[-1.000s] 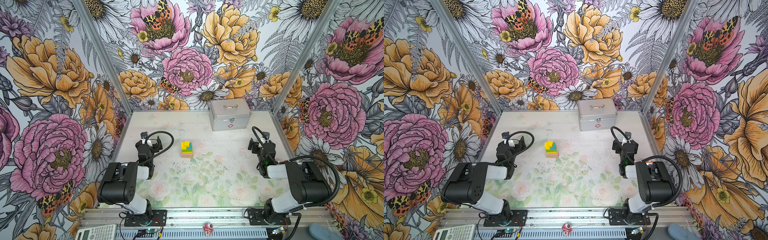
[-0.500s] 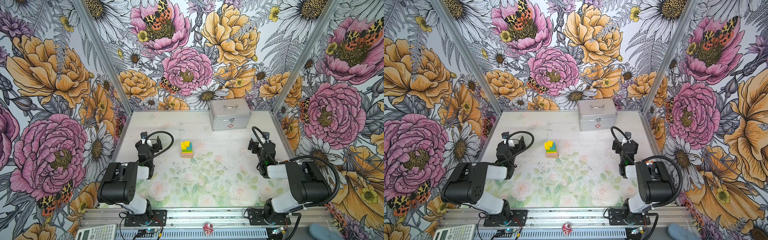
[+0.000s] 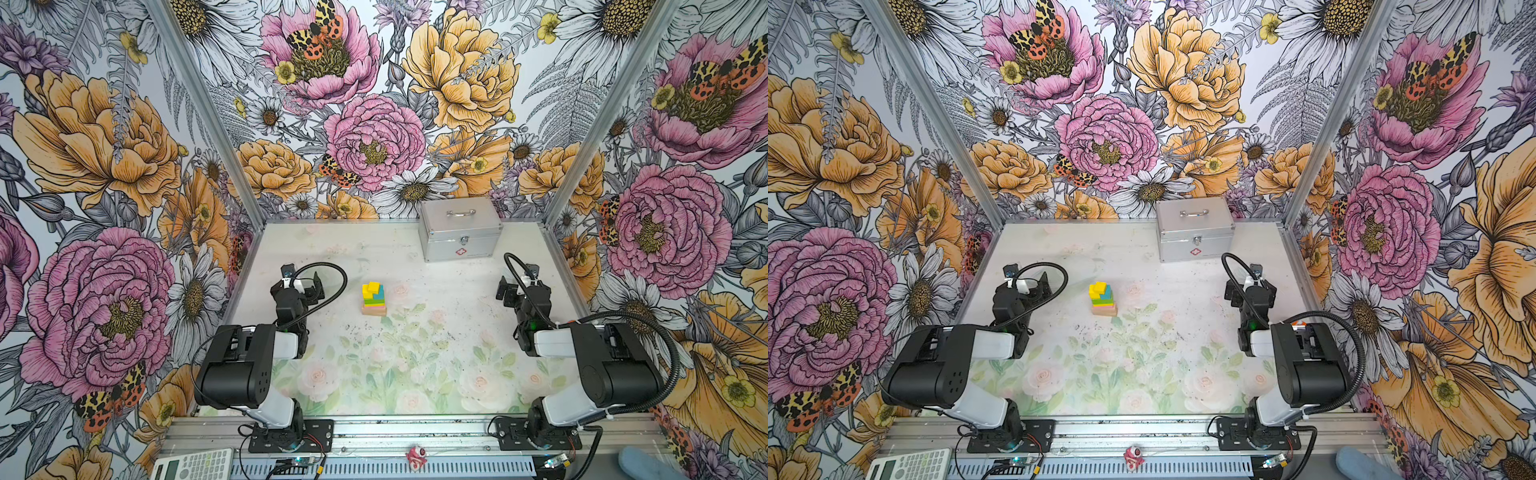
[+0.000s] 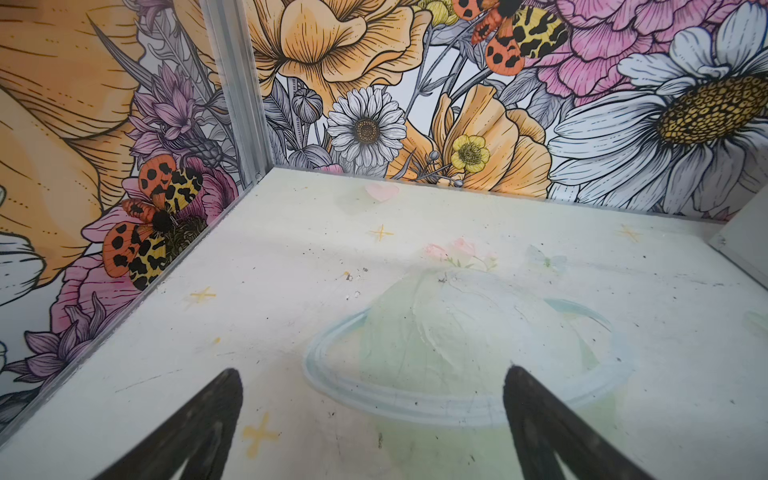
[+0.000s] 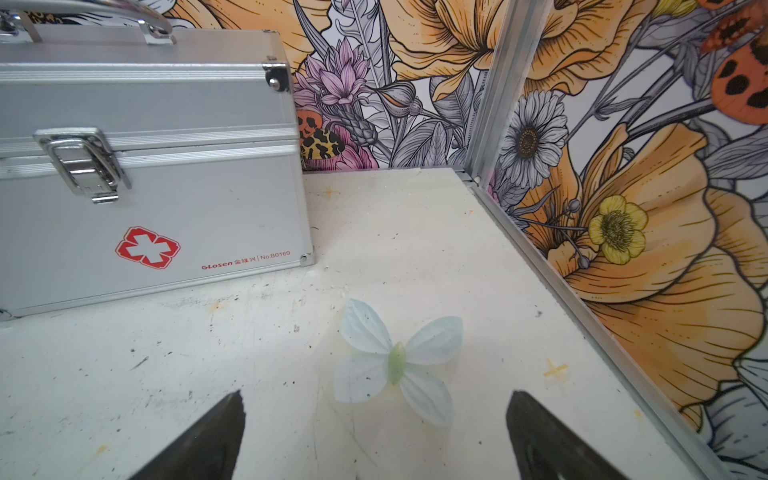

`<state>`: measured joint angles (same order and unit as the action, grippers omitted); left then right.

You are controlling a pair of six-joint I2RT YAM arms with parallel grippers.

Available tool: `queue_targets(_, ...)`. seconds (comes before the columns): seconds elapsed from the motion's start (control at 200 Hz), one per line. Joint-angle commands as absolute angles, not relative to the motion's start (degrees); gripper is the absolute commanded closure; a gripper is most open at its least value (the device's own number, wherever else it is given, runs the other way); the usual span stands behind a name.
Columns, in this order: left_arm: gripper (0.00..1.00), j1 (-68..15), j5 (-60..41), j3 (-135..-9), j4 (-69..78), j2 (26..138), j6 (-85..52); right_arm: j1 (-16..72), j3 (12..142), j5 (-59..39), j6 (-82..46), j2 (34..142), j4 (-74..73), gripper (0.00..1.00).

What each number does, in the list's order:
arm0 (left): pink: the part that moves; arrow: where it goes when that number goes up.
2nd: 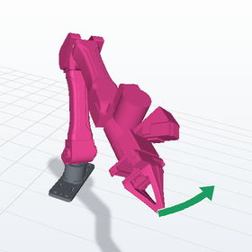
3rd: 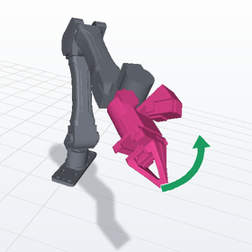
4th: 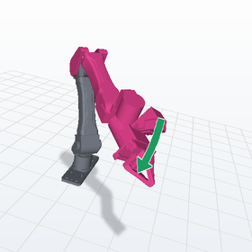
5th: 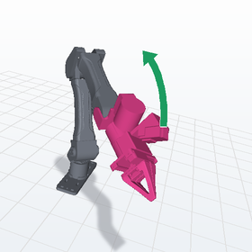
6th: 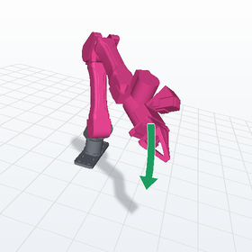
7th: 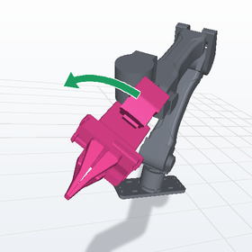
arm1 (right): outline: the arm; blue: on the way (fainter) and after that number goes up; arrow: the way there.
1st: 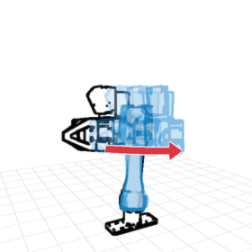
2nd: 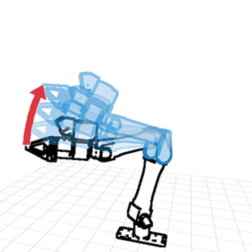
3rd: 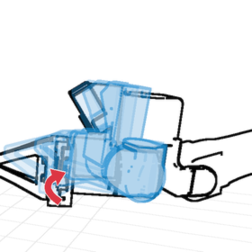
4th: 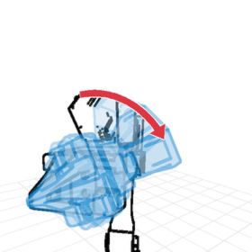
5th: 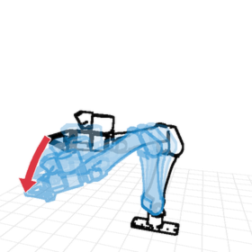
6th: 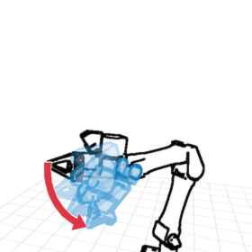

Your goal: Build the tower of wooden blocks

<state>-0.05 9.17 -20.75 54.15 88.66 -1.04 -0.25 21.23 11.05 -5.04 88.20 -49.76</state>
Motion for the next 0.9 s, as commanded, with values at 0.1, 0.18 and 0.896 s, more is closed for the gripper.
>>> queue_targets(0.1, 0.01, -0.3, 10.0, -21.4, 54.4, 88.9, -0.2, -0.3, 22.2, 10.5, -5.5, 88.0, -50.2, 0.0)
queue_targets(0.18, 0.01, -0.3, 9.9, -21.4, 54.4, 88.8, -0.2, -0.3, 22.2, 10.5, -5.5, 87.9, -50.2, 0.0)
queue_targets(0.896, 0.01, -0.3, 9.9, -21.4, 54.4, 88.9, -0.2, -0.2, 22.5, 10.4, -5.4, 88.1, -49.6, 0.0)
